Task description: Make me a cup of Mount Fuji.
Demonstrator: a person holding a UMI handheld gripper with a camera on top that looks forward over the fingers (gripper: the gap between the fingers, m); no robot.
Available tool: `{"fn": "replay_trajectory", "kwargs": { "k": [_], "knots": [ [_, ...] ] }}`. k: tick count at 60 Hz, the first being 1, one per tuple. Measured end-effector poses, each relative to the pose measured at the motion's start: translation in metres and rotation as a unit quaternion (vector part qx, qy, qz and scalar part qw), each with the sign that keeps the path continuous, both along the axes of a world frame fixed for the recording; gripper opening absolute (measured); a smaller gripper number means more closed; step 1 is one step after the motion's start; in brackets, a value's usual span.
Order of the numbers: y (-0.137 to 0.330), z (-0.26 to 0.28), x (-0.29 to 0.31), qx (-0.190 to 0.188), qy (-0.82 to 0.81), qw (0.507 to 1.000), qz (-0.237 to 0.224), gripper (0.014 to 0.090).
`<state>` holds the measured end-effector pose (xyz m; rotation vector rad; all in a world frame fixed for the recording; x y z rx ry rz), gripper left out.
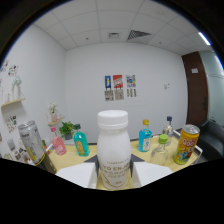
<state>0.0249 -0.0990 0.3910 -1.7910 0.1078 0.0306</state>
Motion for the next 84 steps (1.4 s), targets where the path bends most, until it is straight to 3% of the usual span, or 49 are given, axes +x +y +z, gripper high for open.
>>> {"fn": "replay_trajectory", "kwargs": {
  "k": [14,22,30,45,56,68,76,84],
  "knots": [
    [-0.048,0.047,0.019,0.053,-0.016,0.998,-0.005,0.0485],
    [-0.081,0.034,0.041,0.054,-0.029,0.998,-0.012,0.0484],
    [-0.105,-0.037,0.07,0.016,-0.04,0.999,-0.026,0.0483],
    [-0.127,-0.209,0.111,-0.087,-0.052,0.993,-0.057,0.0483],
    [-0.126,-0.269,0.121,-0.129,-0.176,0.976,-0.023,0.0482],
    [-0.114,-0.28,0.12,-0.135,-0.399,0.905,0.057,0.0481],
    [-0.107,-0.279,0.121,-0.136,-0.541,0.823,0.103,0.0481],
    [-0.099,-0.267,0.114,-0.114,-0.654,0.735,0.138,0.0481]
  ]
}}
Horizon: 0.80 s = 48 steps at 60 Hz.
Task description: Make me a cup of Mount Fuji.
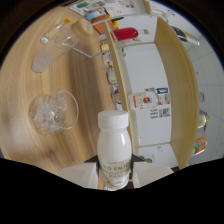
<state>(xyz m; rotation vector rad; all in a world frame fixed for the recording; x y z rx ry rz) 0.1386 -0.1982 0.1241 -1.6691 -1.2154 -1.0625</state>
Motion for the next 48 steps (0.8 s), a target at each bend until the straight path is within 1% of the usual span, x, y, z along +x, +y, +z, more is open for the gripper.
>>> {"fn": "replay_trajectory", "kwargs": {
  "k": [7,9,15,27,37,43,48],
  "knots": [
    [0.003,0.001,-0.002,-0.014,-0.112,0.993,0.036,0.048],
    [0.006,0.001,-0.002,-0.012,-0.139,0.989,0.048,0.0481],
    [0.005,0.005,-0.004,-0.016,-0.204,0.977,0.064,0.0478],
    [0.004,0.006,-0.009,-0.023,-0.217,0.974,0.069,0.0482],
    [0.0,0.016,-0.018,-0.011,-0.13,0.989,0.063,0.0485],
    [-0.005,0.033,-0.029,0.009,-0.001,0.999,0.053,0.0484],
    [-0.01,0.051,-0.038,0.027,0.139,0.989,0.045,0.0488]
  ]
}}
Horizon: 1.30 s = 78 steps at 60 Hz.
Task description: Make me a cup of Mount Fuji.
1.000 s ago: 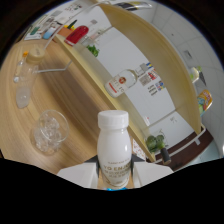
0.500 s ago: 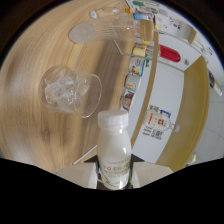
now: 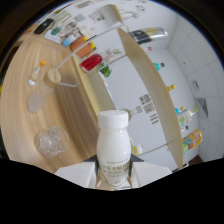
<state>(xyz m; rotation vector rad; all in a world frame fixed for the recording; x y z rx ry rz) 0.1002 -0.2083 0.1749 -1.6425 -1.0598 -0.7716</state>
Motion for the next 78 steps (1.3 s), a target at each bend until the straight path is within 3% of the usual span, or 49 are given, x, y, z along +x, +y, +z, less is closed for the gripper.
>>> {"fn": "replay_trajectory", "kwargs": {
  "k": [5,12,25,47,68,72,78],
  "knots": [
    [-0.005,0.013,-0.009,-0.004,0.151,0.989,-0.005,0.0488],
    [-0.004,0.016,0.003,-0.001,0.305,0.951,-0.047,0.049],
    [0.004,-0.045,0.026,-0.035,0.475,0.871,-0.119,0.0489],
    [0.01,-0.124,0.033,-0.094,0.52,0.836,-0.152,0.0487],
    [-0.005,-0.129,0.042,-0.099,0.504,0.842,-0.167,0.0517],
    [-0.01,-0.126,0.047,-0.089,0.498,0.843,-0.184,0.0591],
    [-0.022,-0.108,0.049,-0.075,0.504,0.836,-0.205,0.0835]
  ]
}}
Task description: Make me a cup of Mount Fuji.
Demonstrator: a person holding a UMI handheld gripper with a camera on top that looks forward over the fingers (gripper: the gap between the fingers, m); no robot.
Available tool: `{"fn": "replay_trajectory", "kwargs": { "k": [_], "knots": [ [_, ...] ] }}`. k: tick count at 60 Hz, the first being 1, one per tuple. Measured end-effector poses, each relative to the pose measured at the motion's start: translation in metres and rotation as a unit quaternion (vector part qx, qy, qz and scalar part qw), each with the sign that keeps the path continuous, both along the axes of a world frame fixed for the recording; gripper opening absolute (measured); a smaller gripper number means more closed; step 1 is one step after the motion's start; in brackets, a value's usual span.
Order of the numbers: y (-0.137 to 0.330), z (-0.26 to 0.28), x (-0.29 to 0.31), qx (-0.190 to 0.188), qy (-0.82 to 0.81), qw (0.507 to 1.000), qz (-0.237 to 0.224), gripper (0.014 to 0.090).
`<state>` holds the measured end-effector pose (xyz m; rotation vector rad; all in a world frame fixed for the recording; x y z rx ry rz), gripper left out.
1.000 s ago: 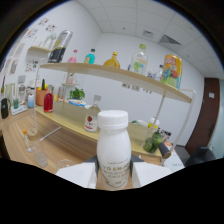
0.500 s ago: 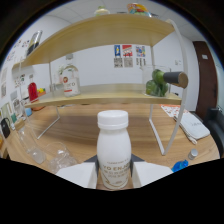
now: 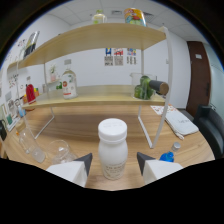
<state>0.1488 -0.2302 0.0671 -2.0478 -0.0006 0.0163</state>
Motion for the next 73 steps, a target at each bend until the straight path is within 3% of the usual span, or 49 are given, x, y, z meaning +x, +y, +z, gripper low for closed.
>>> {"fn": "replay_trajectory", "kwargs": {
  "k": [3,15,36,73],
  "knots": [
    [-0.009,0.015,-0.002,0.004,0.006,1.0,-0.012,0.0863],
    [-0.055,0.068,-0.031,0.004,-0.001,0.999,-0.041,0.085],
    [-0.114,0.09,-0.098,-0.03,-0.009,0.998,-0.059,0.0862],
    [-0.13,0.104,-0.131,-0.035,-0.04,0.997,-0.047,0.0861]
  ]
}}
